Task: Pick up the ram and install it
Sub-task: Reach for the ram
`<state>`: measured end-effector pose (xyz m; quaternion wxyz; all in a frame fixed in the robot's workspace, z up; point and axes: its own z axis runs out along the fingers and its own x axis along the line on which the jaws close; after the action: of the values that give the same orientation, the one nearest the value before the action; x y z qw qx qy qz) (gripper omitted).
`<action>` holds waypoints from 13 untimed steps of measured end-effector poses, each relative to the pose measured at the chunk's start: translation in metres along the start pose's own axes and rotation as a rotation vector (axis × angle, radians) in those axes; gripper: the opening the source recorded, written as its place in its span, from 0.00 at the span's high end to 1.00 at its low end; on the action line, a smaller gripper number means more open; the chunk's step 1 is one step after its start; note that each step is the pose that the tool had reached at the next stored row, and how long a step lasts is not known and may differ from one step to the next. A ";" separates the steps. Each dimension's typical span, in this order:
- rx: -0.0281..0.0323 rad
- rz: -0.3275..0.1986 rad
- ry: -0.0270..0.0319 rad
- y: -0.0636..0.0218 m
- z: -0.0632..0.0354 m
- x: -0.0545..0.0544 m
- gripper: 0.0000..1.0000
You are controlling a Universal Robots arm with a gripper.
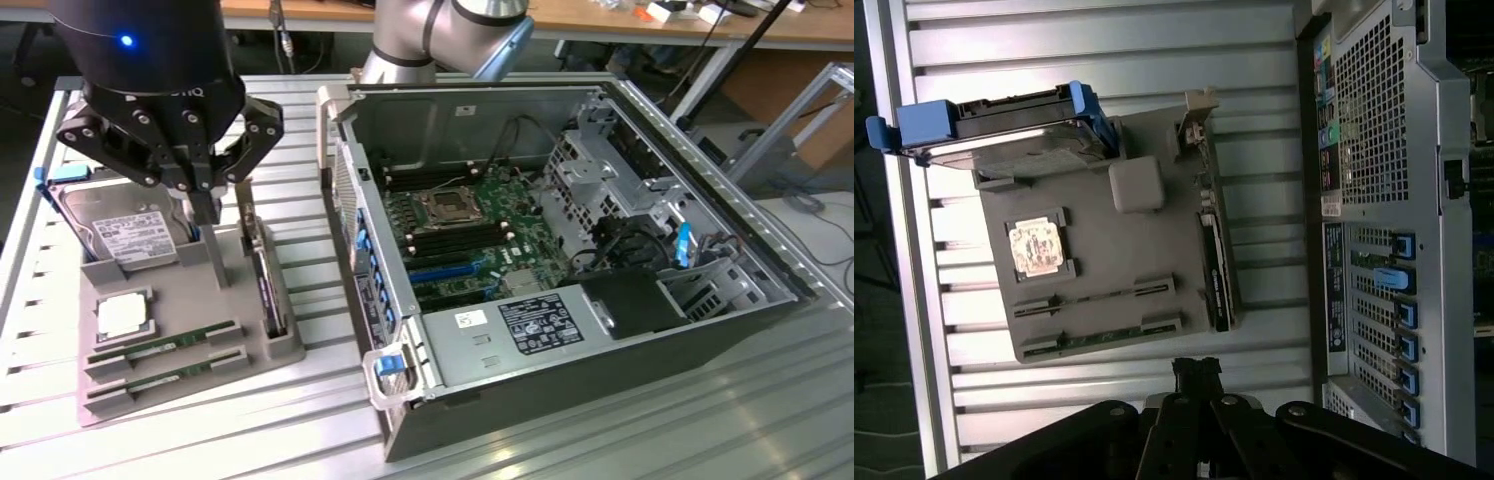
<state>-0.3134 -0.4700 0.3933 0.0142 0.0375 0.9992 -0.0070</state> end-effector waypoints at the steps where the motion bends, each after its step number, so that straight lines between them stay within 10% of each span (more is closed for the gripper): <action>1: 0.0018 0.000 -0.0001 -0.0010 0.0000 0.000 0.90; 13: 0.0082 0.000 -0.0006 -0.0061 0.0001 0.000 0.90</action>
<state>-0.3135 -0.4762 0.3933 0.0143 0.0374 0.9991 -0.0111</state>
